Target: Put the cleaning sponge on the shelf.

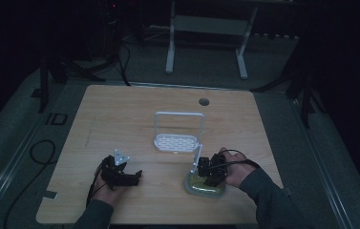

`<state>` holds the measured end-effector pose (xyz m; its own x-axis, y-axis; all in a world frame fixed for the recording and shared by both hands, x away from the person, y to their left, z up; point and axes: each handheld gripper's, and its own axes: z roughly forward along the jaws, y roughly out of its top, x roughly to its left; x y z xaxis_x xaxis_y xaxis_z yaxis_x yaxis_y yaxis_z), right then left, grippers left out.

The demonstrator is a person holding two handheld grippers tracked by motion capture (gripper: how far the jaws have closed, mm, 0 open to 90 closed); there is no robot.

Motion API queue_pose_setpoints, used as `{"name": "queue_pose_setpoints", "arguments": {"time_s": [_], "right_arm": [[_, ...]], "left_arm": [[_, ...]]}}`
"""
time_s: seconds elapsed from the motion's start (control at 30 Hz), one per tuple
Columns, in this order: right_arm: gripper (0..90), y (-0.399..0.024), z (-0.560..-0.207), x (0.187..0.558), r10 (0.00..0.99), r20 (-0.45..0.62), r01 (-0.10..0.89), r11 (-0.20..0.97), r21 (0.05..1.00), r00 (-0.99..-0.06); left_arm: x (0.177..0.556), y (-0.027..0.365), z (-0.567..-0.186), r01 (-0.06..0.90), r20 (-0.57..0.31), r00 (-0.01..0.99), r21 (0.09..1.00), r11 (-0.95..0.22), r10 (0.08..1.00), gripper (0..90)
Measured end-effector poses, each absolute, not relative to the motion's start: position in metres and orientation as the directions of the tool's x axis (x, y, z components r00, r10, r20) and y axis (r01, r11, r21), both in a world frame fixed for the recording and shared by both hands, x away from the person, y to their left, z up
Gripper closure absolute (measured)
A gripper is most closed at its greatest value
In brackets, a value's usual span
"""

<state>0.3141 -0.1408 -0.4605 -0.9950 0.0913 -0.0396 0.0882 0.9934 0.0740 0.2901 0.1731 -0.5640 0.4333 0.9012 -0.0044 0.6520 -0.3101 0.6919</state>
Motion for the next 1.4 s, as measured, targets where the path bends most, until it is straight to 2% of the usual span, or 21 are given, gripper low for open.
{"name": "queue_pose_setpoints", "arguments": {"time_s": [1.4], "right_arm": [[71.7, -0.113, -0.443, 0.331, 0.056, -0.175, 0.028, 0.987, 0.159, -0.983]], "left_arm": [[0.29, 0.173, -0.564, 0.653, -0.008, 0.431, 0.693, -0.306, 0.902, 3.6]]}}
